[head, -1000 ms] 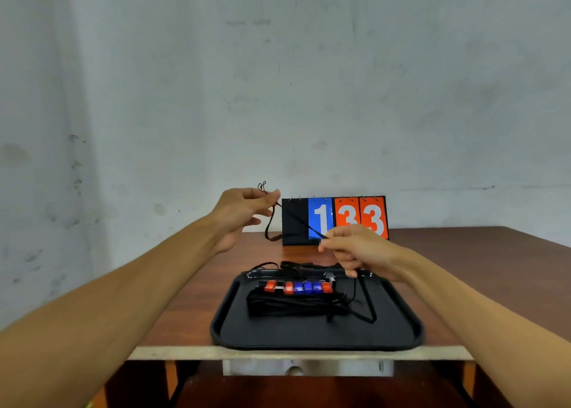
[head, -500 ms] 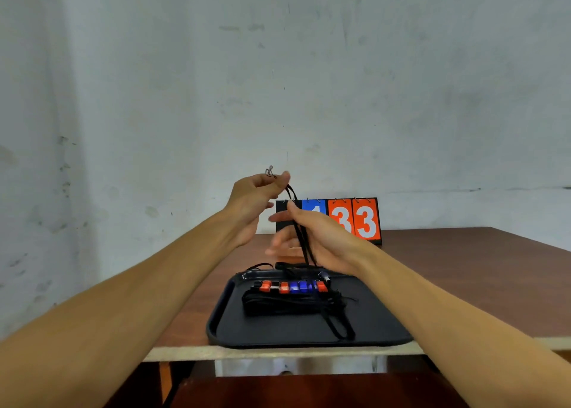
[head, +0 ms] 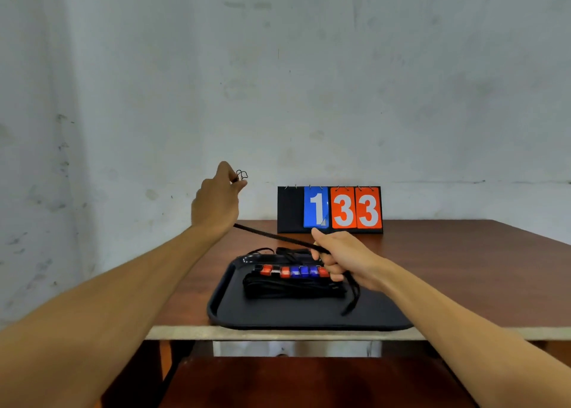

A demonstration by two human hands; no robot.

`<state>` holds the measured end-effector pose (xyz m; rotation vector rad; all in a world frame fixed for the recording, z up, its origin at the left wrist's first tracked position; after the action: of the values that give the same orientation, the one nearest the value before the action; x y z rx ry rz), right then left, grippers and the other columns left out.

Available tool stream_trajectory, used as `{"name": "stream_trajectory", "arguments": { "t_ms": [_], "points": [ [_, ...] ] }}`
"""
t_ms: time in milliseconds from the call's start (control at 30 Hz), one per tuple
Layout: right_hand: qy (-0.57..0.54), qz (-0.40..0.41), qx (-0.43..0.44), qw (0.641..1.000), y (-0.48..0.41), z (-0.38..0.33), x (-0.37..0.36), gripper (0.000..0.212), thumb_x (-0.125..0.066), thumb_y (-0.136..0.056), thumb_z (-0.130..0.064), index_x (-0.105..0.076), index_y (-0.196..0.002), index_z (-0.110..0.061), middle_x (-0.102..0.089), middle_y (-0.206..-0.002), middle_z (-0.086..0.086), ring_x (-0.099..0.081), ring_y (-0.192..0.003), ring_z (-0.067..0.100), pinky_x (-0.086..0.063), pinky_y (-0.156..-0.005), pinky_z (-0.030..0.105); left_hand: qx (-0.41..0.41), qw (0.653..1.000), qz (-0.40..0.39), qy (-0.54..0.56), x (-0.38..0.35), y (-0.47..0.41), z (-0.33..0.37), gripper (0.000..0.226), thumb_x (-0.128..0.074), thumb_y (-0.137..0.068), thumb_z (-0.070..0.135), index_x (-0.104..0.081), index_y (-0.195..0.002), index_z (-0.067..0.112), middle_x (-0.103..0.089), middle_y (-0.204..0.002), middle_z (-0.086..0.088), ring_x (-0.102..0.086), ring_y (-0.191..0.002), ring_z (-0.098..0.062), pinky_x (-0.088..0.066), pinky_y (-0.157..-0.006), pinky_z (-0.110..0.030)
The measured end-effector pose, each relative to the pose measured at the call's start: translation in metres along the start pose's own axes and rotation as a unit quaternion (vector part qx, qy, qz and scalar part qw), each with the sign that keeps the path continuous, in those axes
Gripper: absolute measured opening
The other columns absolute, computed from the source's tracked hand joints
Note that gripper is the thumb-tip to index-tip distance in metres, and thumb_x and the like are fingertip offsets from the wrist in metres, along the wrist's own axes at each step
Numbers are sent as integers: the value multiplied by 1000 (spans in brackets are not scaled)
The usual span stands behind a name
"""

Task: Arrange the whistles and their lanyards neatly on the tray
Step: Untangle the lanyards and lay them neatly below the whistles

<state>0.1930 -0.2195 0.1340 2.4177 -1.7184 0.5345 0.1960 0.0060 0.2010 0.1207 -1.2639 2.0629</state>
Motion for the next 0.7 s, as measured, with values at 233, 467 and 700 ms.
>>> {"name": "stream_trajectory", "arguments": {
  "t_ms": [233,467,700],
  "points": [
    [58,46,-10,997,6,12,20,38,-36,-101,-38,-57,-84,-10,-34,-52,-4,-27,-43,8,-28,-43,21,-54,990,-126,28,-9,18,1,14,-56,-93,32,-50,-86,22,-57,-63,1,-58,-59,-22,-49,-61,-32],
    [80,-17,24,996,5,-14,0,60,-23,-91,-65,-51,-77,-14,-27,-53,-4,-22,-42,9,-25,-41,21,-145,917,-368,51,-37,60,38,73,-57,-94,30,-7,-148,24,-49,-59,-4,-42,-50,-11,-40,-53,-24],
    [96,-31,54,993,11,-19,-8,61,-29,-91,-65,-42,-58,-15,-31,-50,-1,-24,-40,10,-25,-42,21,-161,903,-390,83,-33,70,50,88,-59,-93,24,9,-149,26,-68,-75,2,-63,-64,-10,-49,-64,-17]
  ]
}}
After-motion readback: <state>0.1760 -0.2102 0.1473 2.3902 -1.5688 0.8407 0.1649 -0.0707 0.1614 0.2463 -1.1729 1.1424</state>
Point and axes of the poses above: each hand's wrist, its own y-axis away from the middle knuckle, its own x-axis out of the back of the hand, z = x × y, the point moved 2 cm from there along -y, towards the middle knuckle
